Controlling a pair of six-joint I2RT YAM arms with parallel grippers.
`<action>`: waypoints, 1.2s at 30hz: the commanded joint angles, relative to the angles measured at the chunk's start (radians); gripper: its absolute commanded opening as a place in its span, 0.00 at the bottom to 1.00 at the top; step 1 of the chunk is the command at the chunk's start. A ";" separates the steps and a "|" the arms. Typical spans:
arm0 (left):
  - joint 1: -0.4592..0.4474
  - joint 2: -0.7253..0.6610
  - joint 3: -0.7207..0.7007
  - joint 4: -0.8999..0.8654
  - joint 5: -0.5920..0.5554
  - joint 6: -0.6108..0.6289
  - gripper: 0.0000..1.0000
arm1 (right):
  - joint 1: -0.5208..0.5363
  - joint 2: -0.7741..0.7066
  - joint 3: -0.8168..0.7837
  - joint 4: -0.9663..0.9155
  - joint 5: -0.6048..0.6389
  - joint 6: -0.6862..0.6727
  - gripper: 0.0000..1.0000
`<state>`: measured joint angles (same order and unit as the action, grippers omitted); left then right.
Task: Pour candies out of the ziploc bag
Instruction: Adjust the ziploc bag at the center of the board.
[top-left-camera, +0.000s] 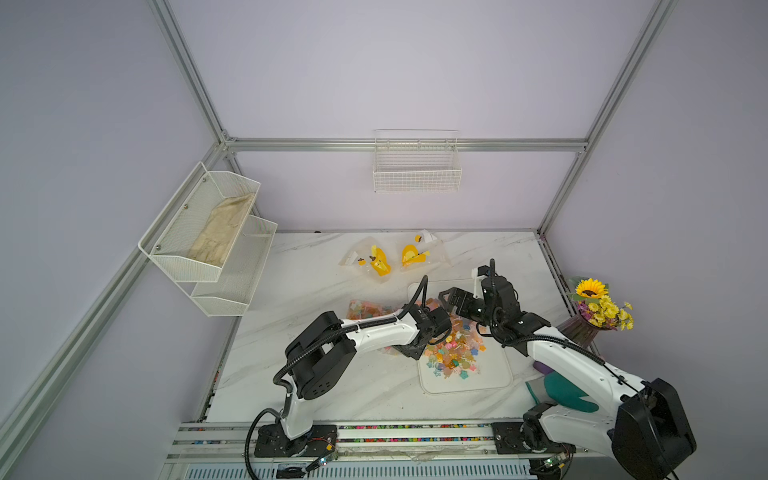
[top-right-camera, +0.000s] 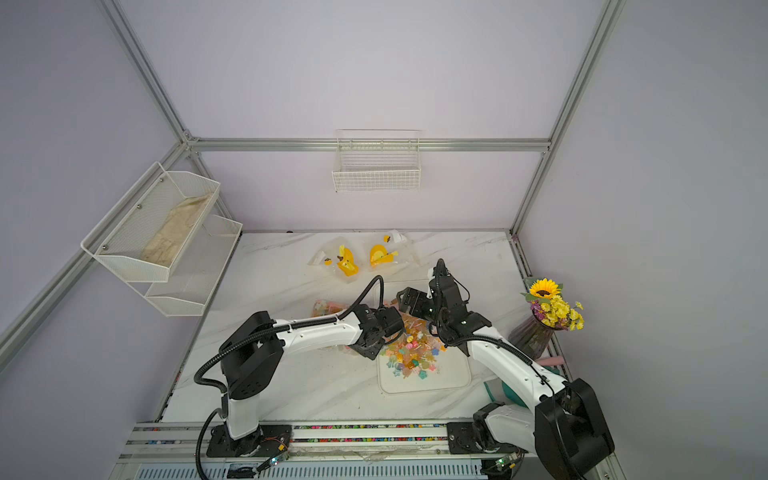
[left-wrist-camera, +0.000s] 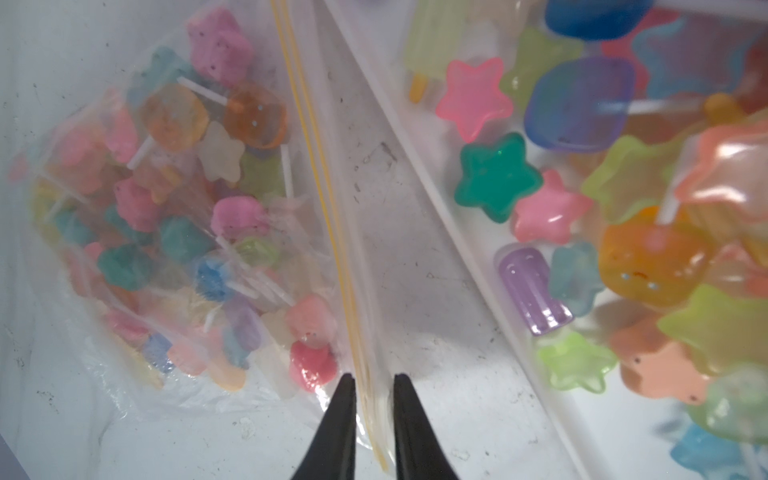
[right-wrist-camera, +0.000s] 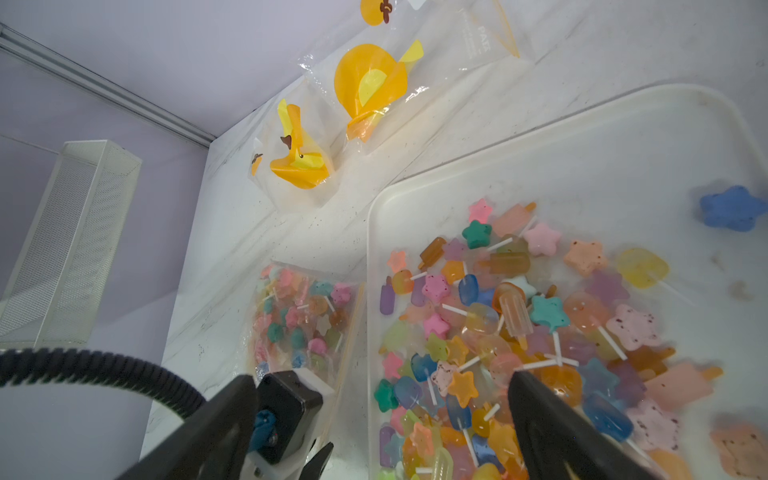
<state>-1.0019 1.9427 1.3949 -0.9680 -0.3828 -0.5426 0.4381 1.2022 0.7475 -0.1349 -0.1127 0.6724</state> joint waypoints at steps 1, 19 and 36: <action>-0.002 -0.026 0.029 -0.011 -0.023 -0.023 0.15 | -0.008 -0.012 -0.013 0.001 0.003 -0.002 0.97; 0.000 -0.048 -0.022 0.011 -0.032 -0.068 0.00 | -0.008 -0.015 -0.016 -0.004 0.000 0.013 0.97; 0.094 -0.306 -0.382 0.432 0.236 -0.068 0.00 | -0.008 -0.004 -0.028 0.023 -0.098 0.053 0.91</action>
<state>-0.9295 1.6901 1.0832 -0.6640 -0.2218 -0.5915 0.4328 1.1954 0.7403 -0.1276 -0.1665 0.7086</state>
